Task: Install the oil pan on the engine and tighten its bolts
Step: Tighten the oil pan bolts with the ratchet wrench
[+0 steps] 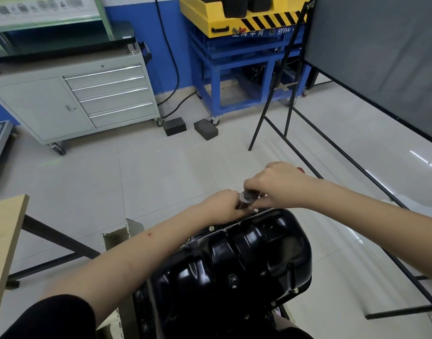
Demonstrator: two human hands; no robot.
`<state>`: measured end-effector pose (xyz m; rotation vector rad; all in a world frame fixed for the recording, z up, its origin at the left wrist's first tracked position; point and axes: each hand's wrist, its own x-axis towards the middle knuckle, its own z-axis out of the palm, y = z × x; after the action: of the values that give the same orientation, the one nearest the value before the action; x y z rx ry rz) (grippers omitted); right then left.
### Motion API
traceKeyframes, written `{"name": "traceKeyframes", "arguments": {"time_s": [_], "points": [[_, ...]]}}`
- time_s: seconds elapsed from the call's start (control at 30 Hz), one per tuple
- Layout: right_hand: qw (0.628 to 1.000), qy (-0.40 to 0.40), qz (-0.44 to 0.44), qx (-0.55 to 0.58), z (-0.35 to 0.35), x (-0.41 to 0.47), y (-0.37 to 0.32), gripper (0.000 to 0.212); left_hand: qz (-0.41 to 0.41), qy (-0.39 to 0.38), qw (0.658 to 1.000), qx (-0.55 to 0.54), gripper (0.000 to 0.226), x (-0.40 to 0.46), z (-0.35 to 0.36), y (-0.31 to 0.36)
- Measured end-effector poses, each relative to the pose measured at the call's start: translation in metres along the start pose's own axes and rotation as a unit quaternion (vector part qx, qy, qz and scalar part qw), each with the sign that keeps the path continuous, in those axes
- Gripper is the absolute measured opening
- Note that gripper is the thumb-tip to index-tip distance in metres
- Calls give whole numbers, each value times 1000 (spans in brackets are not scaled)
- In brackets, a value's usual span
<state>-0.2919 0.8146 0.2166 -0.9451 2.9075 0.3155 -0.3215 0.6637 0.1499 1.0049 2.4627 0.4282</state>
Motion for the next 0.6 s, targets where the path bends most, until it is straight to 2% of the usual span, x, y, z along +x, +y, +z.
{"name": "traceKeyframes", "arguments": {"time_s": [0.27, 0.43, 0.5, 0.6], "points": [[994, 11, 84, 72, 8, -7, -10, 40, 21, 24, 999, 3, 26, 3, 3, 0], [978, -33, 96, 181, 6, -6, -5, 37, 18, 18, 1000, 10, 28, 1, 6, -1], [977, -37, 78, 196, 5, -4, 2, 27, 22, 18, 1000, 3, 28, 1, 4, -1], [965, -61, 107, 232, 3, -7, 22, 33, 21, 17, 1000, -12, 26, 2, 2, -3]]}}
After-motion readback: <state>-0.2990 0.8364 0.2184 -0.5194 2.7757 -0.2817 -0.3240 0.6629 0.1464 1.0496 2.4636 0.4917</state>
